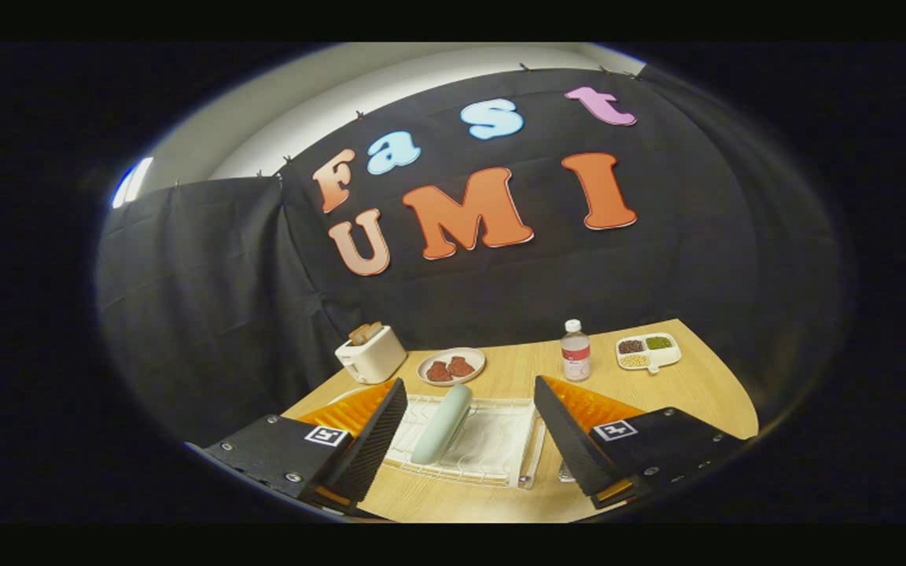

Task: Take the plate from the dish rack, then take the spoon from the basket and place it into the plate.

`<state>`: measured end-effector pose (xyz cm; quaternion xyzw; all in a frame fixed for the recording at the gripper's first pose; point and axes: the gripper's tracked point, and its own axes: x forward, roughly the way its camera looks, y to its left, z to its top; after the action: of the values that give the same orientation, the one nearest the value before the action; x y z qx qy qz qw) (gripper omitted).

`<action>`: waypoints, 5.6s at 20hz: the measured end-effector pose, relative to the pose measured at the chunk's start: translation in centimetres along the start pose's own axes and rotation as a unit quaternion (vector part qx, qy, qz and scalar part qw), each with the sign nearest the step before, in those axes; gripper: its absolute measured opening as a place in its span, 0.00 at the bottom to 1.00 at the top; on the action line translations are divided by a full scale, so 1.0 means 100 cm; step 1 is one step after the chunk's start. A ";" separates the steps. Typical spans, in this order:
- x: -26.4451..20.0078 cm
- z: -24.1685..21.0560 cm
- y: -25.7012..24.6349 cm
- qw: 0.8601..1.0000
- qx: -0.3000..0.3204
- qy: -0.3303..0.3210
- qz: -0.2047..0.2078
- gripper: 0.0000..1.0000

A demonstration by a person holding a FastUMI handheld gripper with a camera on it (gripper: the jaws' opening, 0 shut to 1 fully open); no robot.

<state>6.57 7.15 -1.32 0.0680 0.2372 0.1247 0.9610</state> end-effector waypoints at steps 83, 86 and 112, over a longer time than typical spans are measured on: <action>-0.018 -0.176 0.038 0.955 -0.026 0.287 -0.071 0.28; -0.024 -0.199 0.027 0.953 0.032 0.294 -0.066 0.28; -0.004 -0.308 -0.022 0.941 0.200 0.260 -0.082 0.30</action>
<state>-7.84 7.10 -28.65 0.2044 0.5034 0.0092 0.8395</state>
